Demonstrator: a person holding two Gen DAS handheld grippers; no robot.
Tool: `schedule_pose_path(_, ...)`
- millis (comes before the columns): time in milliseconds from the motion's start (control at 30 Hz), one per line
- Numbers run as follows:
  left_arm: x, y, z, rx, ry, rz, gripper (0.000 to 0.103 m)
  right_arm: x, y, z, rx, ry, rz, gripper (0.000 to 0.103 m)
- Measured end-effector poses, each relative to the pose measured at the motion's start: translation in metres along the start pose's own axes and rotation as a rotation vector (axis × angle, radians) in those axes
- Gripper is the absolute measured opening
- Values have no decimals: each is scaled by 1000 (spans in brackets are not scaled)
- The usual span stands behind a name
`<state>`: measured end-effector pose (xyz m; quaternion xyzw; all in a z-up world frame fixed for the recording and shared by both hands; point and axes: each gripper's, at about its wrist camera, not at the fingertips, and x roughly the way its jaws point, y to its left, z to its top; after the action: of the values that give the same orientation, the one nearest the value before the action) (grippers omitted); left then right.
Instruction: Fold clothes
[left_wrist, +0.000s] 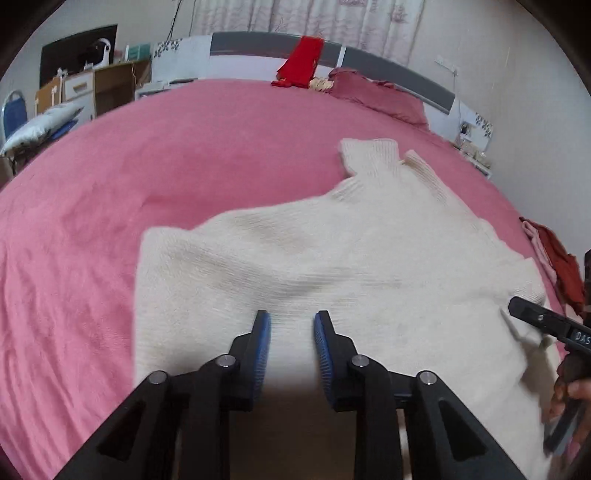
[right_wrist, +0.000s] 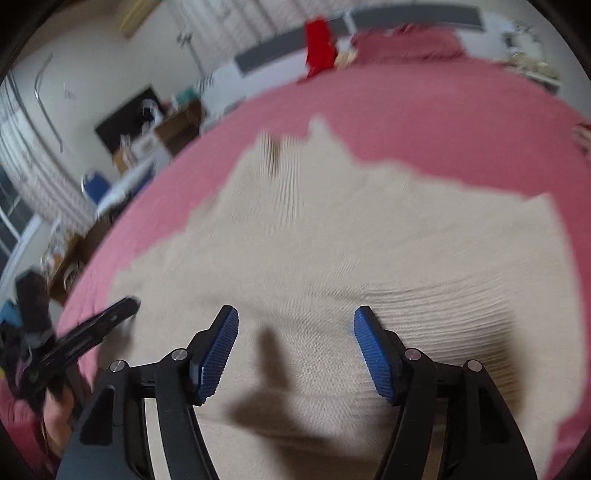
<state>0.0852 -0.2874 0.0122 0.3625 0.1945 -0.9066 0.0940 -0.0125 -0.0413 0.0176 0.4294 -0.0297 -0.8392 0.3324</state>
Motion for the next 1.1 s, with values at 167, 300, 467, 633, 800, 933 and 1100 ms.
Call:
schedule_pose_path(167,-5,45,-6,-136,-7,-96,3,27,-12,23,-91,-52,-30,67)
schedule_pose_path(300,-6,35,-4,-106,1,-69,3,20,-22,32,-122,-39,-120,62)
schedule_pose_path(467,-36,19,5,-107,-104,29,18,-18,-1,32,-145,-124,-136,63)
schedule_pose_path(633,-26,-21,15,9,-140,-8,22,-4,42,14,-293,-92,-54,64)
schedule_pose_path(800,21,-14,7,131,-24,2,23,29,42,-8,-421,-2,-94,66)
schedule_pose_path(933,21,-8,9,103,-13,-21,18,14,-6,2,-251,-48,-203,66)
schedule_pose_path(1100,20,0,11,69,1,-50,18,-14,-37,9,-128,-50,-300,69)
